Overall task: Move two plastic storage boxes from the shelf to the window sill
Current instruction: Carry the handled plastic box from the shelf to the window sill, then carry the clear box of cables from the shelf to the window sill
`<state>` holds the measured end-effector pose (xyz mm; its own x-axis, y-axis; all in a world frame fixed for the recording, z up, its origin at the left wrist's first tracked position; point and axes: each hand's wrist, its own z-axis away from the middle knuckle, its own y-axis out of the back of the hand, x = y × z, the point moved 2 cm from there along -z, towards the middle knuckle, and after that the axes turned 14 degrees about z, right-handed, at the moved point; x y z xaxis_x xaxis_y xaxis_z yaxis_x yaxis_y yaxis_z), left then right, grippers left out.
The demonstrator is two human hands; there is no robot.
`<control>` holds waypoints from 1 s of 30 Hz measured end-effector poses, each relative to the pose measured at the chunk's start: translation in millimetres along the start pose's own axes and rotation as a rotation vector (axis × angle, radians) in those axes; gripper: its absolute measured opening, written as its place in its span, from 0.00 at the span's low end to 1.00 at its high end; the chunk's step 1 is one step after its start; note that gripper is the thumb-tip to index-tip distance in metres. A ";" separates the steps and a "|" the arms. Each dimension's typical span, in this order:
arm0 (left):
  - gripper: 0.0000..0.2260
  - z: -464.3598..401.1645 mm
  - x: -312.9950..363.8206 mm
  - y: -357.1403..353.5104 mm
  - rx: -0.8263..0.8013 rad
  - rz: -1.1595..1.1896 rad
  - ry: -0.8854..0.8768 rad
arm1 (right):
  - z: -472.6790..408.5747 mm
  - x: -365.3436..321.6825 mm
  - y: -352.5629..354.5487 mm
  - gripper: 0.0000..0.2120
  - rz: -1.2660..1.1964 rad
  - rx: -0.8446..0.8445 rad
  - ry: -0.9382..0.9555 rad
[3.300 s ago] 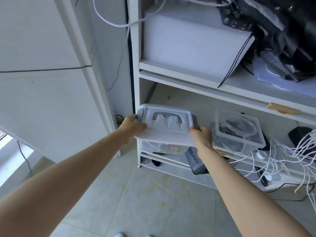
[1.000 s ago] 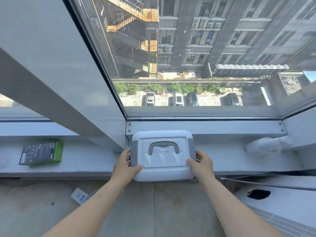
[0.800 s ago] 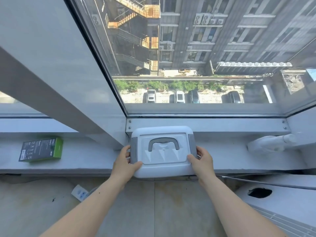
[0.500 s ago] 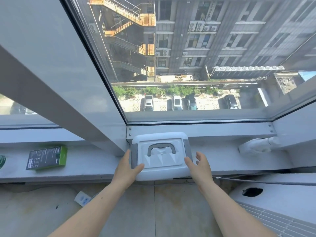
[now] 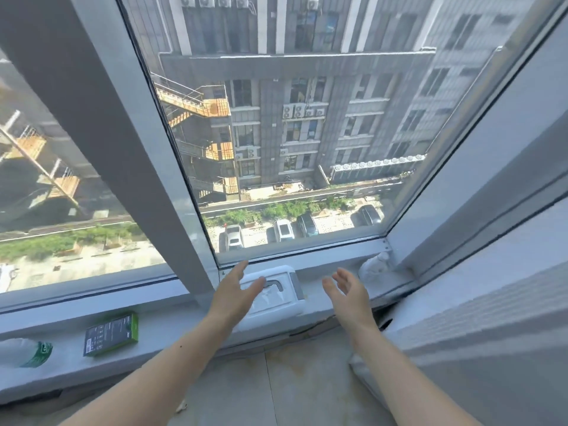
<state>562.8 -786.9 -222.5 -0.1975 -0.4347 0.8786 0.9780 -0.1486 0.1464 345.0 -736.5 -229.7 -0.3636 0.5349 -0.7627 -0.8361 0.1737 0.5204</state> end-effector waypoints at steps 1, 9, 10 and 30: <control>0.31 24.7 20.0 -2.9 -0.030 -0.010 -0.033 | 25.5 -12.3 15.8 0.26 -0.015 0.032 0.005; 0.28 173.7 109.9 -39.8 -0.277 0.005 -0.252 | 184.2 -57.8 112.1 0.25 -0.157 0.241 0.093; 0.27 190.6 116.4 -47.3 -0.309 0.006 -0.269 | 202.6 -58.3 124.5 0.25 -0.179 0.269 0.094; 0.24 595.9 96.8 -346.6 -1.144 -0.096 -0.327 | 590.9 158.5 394.2 0.17 -0.524 1.024 -0.137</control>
<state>244.5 -248.2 82.7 -0.0781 -0.1561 0.9846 0.3002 -0.9455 -0.1261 200.6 -94.7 81.5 0.0287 0.2733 -0.9615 -0.1242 0.9554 0.2679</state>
